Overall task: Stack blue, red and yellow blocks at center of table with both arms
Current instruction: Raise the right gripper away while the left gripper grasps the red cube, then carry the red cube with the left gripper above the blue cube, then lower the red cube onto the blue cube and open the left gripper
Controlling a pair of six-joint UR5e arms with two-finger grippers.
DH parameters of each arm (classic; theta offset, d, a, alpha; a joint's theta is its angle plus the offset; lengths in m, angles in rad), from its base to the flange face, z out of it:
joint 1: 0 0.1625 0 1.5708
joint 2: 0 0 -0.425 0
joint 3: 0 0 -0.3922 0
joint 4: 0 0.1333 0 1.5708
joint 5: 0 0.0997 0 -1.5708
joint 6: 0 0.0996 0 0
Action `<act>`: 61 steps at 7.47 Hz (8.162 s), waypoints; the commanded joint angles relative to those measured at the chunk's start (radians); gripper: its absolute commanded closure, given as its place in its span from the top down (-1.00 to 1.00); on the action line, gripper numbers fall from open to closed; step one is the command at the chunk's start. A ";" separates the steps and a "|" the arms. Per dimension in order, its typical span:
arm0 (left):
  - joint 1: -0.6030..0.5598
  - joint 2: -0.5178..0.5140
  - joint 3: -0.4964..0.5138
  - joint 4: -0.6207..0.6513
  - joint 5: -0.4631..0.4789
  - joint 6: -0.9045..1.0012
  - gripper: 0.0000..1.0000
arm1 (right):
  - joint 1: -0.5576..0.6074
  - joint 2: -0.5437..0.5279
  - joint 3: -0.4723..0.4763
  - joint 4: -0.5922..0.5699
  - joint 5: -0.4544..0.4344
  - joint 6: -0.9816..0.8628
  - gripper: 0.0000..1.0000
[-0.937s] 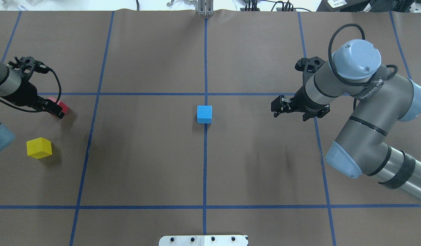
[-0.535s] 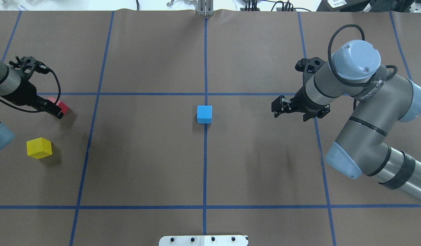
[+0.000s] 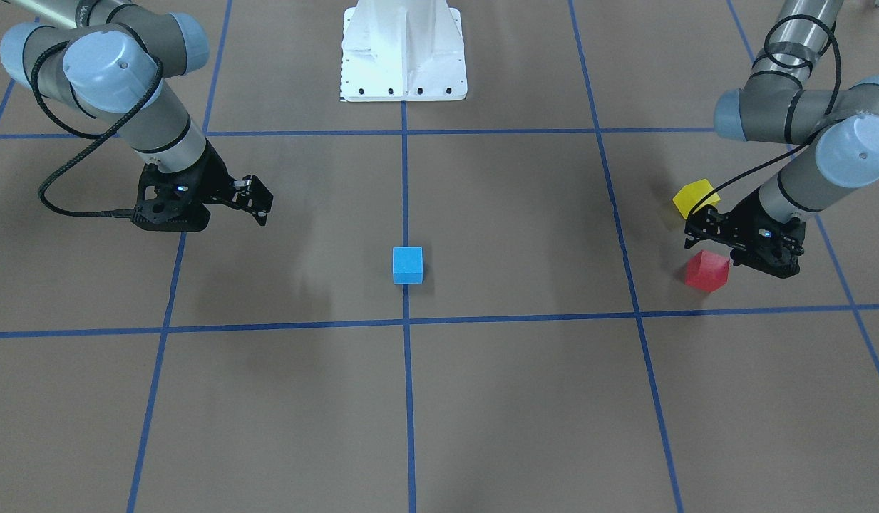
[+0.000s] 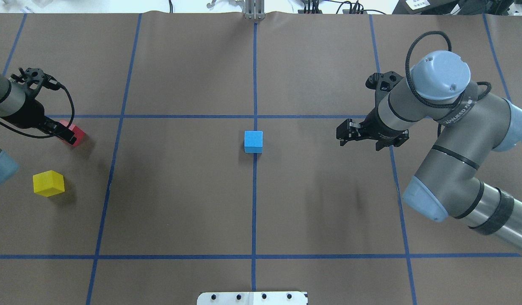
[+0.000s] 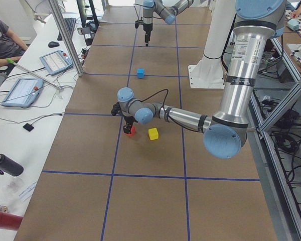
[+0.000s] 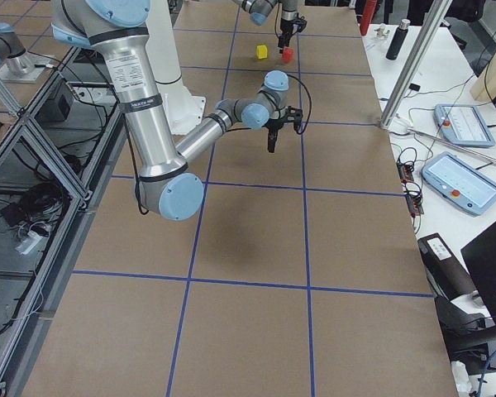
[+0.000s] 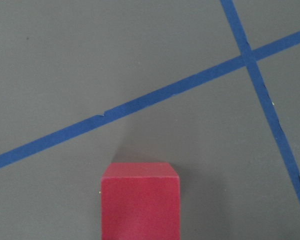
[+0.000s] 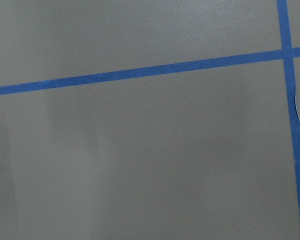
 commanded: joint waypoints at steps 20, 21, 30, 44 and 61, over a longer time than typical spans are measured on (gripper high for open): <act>0.227 -0.515 -0.028 0.289 0.083 -0.674 -1.00 | 0.191 -0.134 0.008 0.003 0.121 -0.292 1.00; 0.267 -0.592 0.035 0.292 0.117 -0.687 -1.00 | 0.246 -0.172 0.006 0.002 0.138 -0.360 1.00; 0.393 -0.810 0.247 0.354 0.285 -0.708 -1.00 | 0.336 -0.255 -0.003 0.002 0.160 -0.508 1.00; 0.401 -0.827 0.267 0.345 0.302 -0.742 -1.00 | 0.336 -0.255 -0.004 0.003 0.157 -0.508 1.00; 0.361 -0.433 -0.328 0.530 0.277 -0.612 0.98 | 0.334 -0.257 -0.013 0.003 0.148 -0.508 1.00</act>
